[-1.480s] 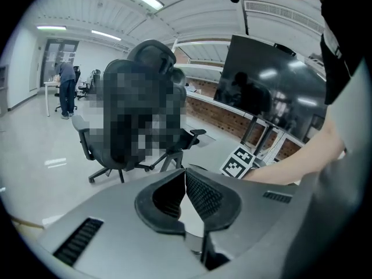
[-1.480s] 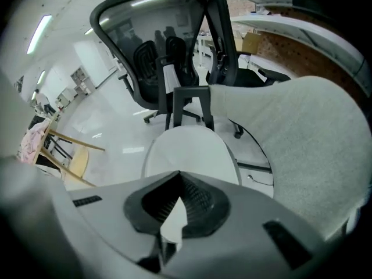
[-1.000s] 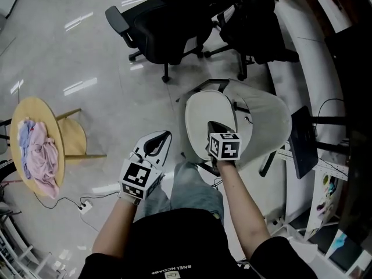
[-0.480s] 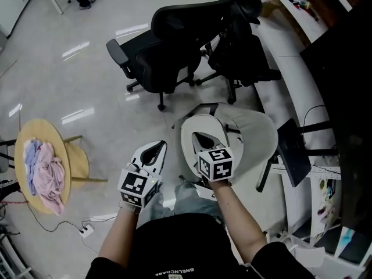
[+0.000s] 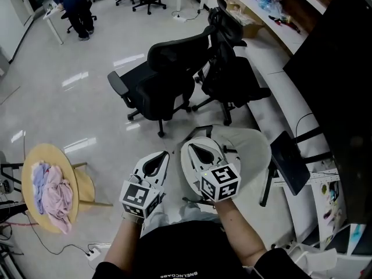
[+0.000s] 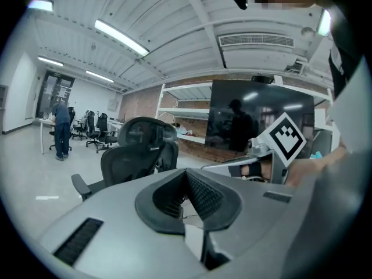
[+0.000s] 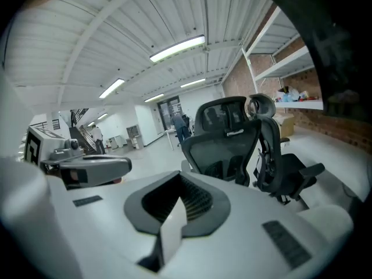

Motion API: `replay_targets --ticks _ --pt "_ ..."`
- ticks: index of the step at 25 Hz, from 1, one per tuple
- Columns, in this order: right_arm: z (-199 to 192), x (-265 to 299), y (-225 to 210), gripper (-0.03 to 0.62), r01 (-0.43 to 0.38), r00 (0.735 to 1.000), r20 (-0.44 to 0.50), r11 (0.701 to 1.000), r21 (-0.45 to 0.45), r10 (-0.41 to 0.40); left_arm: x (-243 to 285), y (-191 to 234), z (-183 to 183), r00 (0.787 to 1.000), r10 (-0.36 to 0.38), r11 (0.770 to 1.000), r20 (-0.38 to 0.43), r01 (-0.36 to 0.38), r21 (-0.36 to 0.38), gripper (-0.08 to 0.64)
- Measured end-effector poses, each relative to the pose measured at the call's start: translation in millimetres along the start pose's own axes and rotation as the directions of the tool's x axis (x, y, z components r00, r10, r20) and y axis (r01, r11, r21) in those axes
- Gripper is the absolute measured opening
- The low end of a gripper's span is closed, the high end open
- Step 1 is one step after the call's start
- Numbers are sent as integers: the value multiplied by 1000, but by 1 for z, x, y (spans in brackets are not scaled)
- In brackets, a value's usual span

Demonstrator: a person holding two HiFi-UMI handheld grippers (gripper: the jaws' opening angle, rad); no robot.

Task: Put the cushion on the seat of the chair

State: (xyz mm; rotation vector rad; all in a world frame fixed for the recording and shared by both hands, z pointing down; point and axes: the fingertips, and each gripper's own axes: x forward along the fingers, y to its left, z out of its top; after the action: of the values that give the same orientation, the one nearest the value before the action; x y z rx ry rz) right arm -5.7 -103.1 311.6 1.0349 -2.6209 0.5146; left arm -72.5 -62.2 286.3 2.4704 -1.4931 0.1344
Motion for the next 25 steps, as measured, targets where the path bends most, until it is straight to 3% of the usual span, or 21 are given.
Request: replay_targets --ticks 12,17,25 --pt "74 -32 18 8 -61 977 202 997 -57 71 2 -12 46 998 -42 999 52 40 29 14" --pt "90 -43 22 8 -58 965 248 993 -107 83 3 -16 69 991 -53 996 119 44 80 14" --pt "104 -45 19 8 -55 951 293 988 -142 95 9 -18 81 988 -62 994 142 48 101 14"
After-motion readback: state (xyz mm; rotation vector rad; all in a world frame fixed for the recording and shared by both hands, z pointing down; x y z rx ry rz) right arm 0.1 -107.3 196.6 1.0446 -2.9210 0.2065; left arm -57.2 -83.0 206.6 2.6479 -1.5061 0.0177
